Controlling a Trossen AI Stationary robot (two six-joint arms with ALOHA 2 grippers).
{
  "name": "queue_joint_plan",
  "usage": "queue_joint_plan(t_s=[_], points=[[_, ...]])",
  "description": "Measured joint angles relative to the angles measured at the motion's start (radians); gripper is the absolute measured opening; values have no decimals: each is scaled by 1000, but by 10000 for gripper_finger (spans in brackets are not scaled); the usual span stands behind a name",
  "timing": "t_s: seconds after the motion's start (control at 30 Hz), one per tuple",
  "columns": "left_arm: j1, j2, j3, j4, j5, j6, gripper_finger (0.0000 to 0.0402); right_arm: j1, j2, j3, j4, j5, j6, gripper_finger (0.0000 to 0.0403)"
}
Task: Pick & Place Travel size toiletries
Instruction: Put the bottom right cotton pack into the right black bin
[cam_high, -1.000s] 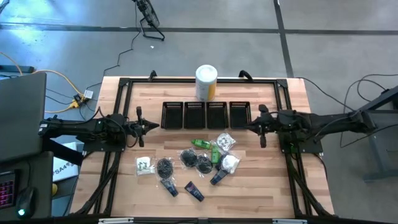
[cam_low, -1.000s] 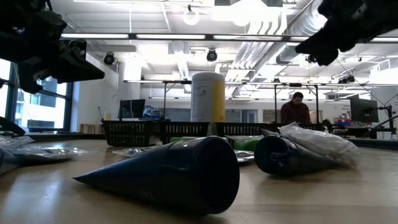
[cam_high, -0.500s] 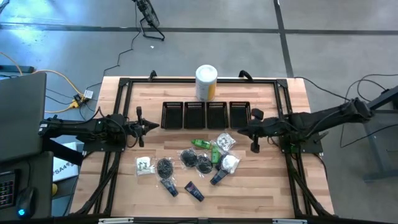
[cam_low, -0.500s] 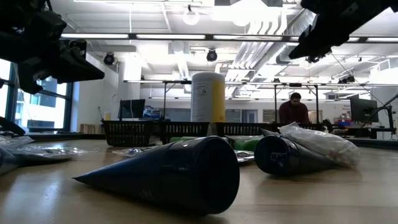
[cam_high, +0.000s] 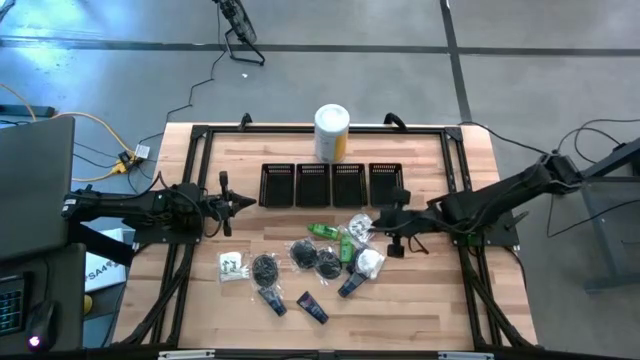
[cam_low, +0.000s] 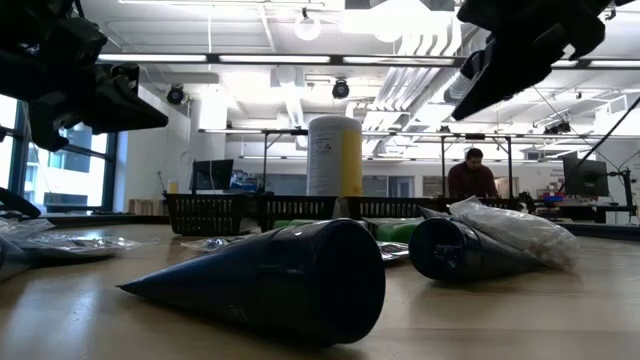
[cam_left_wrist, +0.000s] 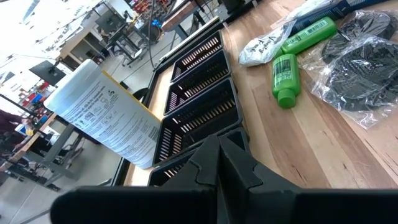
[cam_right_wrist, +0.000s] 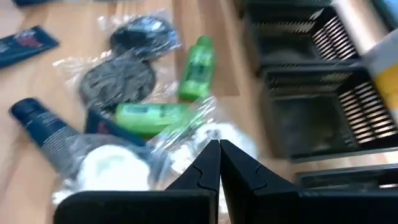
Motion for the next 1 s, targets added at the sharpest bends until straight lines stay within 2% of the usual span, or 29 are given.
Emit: queue_joint_plan(t_s=[0.23,0.53,1.0], points=[[0,0,0,0,0,0,1,11,30,0,2,-160,157,3],[0,0,0,0,0,-1,1,76,31,0,3,-119,230,3],[0,0,0,0,0,0,1,75,31,0,4,-207,266,3]])
